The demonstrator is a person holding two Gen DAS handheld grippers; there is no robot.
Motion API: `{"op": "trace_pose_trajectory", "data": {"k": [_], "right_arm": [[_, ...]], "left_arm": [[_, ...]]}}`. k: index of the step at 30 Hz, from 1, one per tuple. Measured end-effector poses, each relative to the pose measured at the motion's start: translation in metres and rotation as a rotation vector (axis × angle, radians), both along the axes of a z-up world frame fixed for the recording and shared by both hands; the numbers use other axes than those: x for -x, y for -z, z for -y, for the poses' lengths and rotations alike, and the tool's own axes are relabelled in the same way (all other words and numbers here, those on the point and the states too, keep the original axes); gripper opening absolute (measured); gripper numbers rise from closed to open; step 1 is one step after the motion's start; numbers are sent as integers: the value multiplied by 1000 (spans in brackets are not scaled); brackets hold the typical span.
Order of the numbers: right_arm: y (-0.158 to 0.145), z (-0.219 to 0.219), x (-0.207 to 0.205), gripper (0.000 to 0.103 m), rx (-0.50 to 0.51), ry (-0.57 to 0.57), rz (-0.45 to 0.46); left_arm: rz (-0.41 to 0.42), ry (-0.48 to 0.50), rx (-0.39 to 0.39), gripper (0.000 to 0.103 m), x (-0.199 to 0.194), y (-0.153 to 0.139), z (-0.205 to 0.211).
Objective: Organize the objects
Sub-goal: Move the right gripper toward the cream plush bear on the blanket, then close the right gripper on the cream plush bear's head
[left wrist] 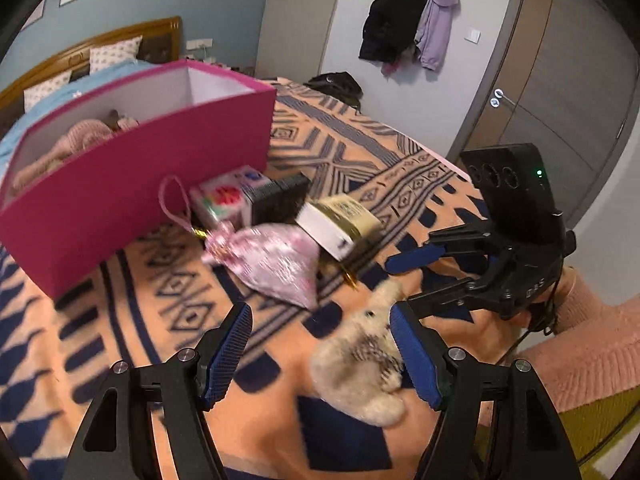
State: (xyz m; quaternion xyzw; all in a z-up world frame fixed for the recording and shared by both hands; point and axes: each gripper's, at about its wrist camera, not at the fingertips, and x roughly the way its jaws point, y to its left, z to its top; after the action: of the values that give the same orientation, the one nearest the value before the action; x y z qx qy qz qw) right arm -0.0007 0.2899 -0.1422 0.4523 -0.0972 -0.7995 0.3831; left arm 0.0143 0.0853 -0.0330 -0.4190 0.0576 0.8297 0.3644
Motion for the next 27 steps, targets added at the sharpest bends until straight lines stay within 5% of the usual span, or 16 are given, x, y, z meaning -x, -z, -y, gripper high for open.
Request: {"op": "trace_pose_trajectory", "data": {"k": [6,12,15,17,18,27], "right_arm": [[0,10,-4,70,22,-28,-9],[5,16,-7,55,54,-30,0],[5,11,-8,44,78,-17,8],[1,10,-8,20,75,-8,-9],[-1,9,-7,18,73,-5,-11],[7,10,4,26,79,22,29]], "left_arm": [[59,-22,-15,73,-9,14,5],[129,-43,-11,71,-13,32,8],[158,-48,7,65,-16,41,8],[168,-50,1,62,-17,43,9],[171,-48,-4,59,-18,43,9],[174,-60,-18,50,-24,44,13]]}}
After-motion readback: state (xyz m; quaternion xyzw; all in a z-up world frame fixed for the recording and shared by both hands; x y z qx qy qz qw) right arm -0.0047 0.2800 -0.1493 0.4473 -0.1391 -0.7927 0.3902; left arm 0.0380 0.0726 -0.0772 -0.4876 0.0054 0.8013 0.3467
